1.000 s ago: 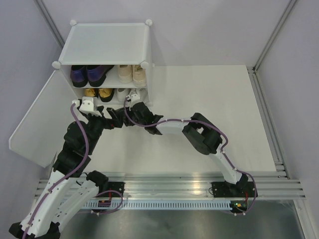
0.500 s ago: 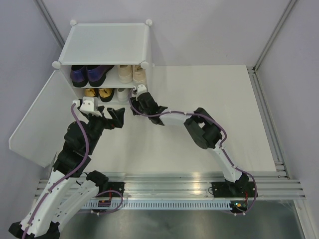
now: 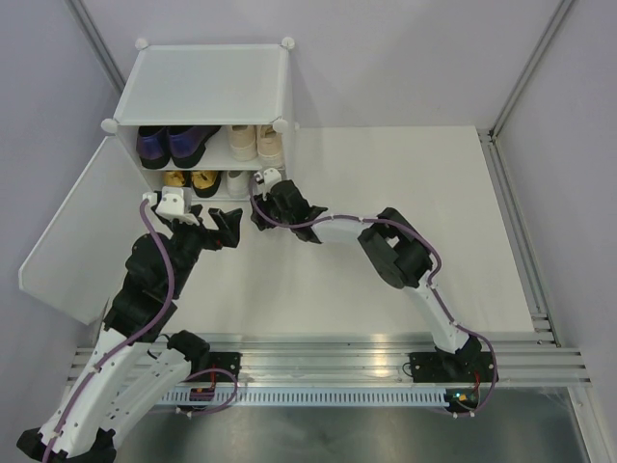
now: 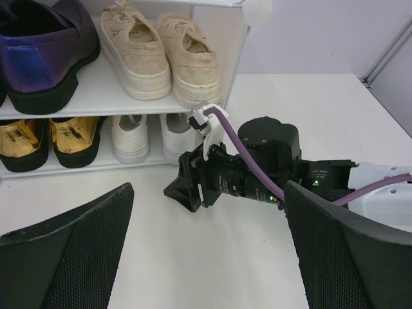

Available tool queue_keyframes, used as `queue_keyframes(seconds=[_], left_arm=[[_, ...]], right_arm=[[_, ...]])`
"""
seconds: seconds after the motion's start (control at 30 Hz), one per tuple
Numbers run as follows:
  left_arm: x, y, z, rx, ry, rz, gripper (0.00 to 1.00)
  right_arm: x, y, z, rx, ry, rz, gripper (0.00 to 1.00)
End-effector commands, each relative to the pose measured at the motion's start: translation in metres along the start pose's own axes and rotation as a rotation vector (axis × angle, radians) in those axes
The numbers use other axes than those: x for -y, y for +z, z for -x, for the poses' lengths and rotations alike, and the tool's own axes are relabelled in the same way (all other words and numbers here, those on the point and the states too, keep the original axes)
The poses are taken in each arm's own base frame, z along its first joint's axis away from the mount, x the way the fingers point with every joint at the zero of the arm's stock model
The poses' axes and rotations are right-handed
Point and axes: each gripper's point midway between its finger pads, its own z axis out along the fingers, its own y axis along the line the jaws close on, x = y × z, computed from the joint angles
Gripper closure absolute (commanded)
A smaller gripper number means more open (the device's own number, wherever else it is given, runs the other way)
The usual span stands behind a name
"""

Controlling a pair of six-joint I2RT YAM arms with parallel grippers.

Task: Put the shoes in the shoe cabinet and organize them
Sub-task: Place the shoe in the shoe cabinet.

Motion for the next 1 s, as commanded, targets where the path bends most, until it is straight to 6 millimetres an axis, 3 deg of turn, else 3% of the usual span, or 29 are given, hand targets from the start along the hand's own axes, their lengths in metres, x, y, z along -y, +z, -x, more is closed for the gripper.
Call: queue_keyframes(seconds=[0.0,0.13,0.3,0.43,0.57,0.73,0.83,0.97], left_arm=[[-0.003,0.001,0.009,0.037,0.032,0.012,0.01],[-0.007,-0.003,0.013,0.056,0.034,0.032,0.00],[-0.007,-0.002,0.013,0.056,0.037,0.034,0.00],[-0.006,-0.002,0.012,0.054,0.033,0.028,0.01],[-0.006,-0.002,0.012,0.054,0.033,0.028,0.01],[-0.005,-0.003,0.012,0.055,0.031,0.025,0.01],[-0.004,-0.003,0.012,0.056,0.029,0.020,0.00],[-0.005,-0.002,0.011,0.052,0.032,0.022,0.00]], right_arm=[[-0.037,-0.024,0.037,0.058,-0.047,0.147,0.44],[-0.048,-0.040,0.048,0.066,-0.064,0.195,0.43],[-0.058,-0.058,0.045,0.046,-0.081,0.261,0.43],[-0.056,-0.067,0.038,0.042,-0.109,0.259,0.39],[-0.039,-0.069,0.021,0.019,-0.136,0.185,0.37],[-0.004,-0.073,0.028,0.108,-0.164,0.004,0.37],[0.013,-0.068,0.020,0.101,-0.209,-0.036,0.41],[0.027,-0.061,0.026,0.113,-0.202,-0.048,0.51]])
